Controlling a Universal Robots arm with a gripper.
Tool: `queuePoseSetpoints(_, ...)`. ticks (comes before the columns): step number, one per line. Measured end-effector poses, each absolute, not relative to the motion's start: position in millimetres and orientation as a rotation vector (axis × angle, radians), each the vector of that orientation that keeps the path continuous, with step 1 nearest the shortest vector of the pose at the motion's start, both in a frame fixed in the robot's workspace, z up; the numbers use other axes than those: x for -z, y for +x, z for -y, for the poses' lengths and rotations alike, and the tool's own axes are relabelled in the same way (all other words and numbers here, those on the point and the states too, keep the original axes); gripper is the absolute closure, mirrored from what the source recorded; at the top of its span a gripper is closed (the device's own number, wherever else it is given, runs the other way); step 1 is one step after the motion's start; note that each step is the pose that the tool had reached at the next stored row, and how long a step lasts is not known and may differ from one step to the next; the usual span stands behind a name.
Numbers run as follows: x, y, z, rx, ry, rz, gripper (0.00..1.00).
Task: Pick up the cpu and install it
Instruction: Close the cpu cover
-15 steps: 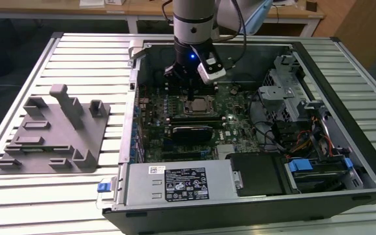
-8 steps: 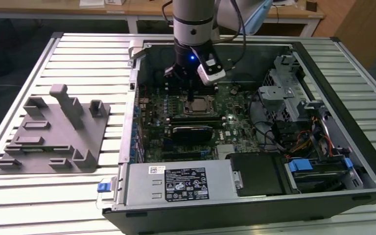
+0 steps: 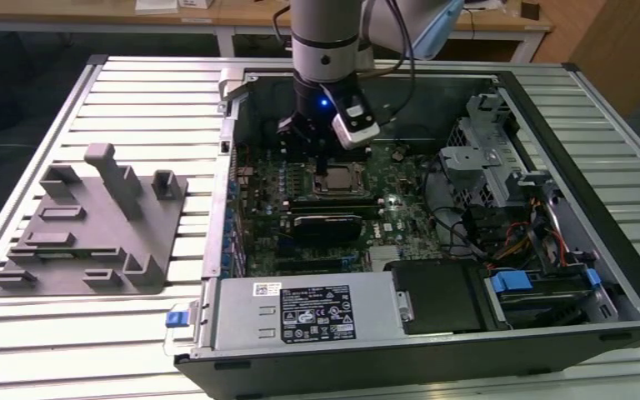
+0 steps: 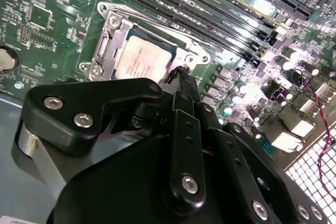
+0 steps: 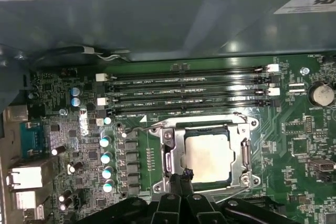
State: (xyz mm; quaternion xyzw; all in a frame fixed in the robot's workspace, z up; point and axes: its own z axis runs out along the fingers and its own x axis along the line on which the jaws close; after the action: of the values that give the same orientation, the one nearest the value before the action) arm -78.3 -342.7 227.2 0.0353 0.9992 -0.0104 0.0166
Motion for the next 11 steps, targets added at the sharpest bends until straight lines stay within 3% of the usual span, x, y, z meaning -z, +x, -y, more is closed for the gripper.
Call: queuePoseSetpoints(11,-218.5,-78.8,339.4,0.033,0.108,-3.106,0.89)
